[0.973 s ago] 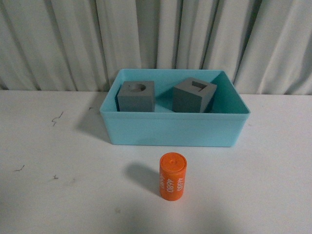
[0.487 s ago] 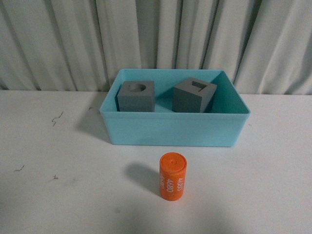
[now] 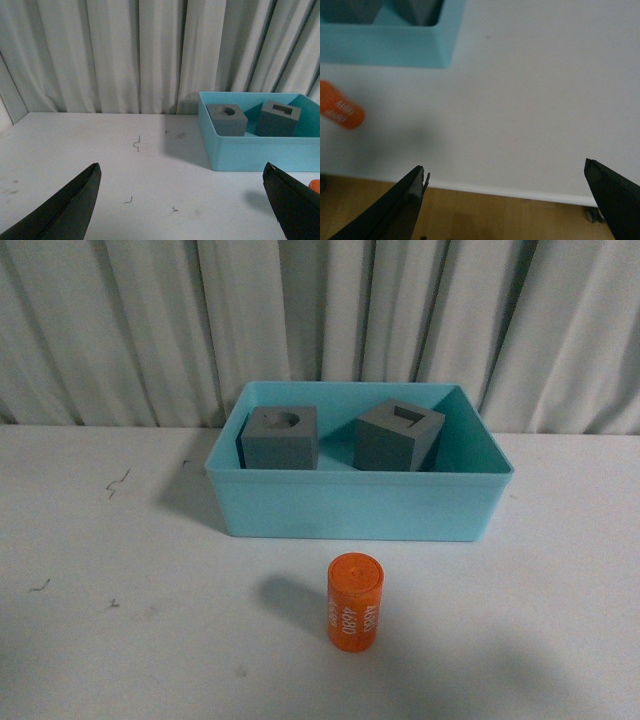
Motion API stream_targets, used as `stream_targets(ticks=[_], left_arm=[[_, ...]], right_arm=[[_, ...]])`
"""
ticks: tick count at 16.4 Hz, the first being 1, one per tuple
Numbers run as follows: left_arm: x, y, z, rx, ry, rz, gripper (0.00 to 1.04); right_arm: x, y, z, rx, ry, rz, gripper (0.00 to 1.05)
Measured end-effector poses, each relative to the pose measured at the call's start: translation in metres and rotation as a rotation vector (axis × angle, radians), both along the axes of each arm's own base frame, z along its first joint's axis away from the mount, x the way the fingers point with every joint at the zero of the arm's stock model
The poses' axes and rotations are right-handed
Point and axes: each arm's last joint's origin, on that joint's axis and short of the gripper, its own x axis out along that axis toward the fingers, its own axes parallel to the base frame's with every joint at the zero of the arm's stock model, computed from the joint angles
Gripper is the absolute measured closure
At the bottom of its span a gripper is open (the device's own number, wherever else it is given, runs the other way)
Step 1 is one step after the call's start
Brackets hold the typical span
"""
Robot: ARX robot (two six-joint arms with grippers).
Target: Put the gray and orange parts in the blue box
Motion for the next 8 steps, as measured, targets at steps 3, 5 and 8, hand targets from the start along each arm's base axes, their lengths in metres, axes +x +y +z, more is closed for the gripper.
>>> stream_targets(ticks=[3, 5, 8], left_arm=[[0.000, 0.000, 0.000, 0.000, 0.000, 0.000, 0.07], [0.000, 0.000, 0.000, 0.000, 0.000, 0.000, 0.07], [0.000, 0.000, 0.000, 0.000, 0.000, 0.000, 0.07]], right_arm=[[0.047, -0.005, 0.005, -0.085, 0.091, 0.305, 0.06], [0.077, 0.010, -0.010, -0.173, 0.165, 0.522, 0.06], [0.116, 0.038, -0.032, -0.298, 0.205, 0.775, 0.06]])
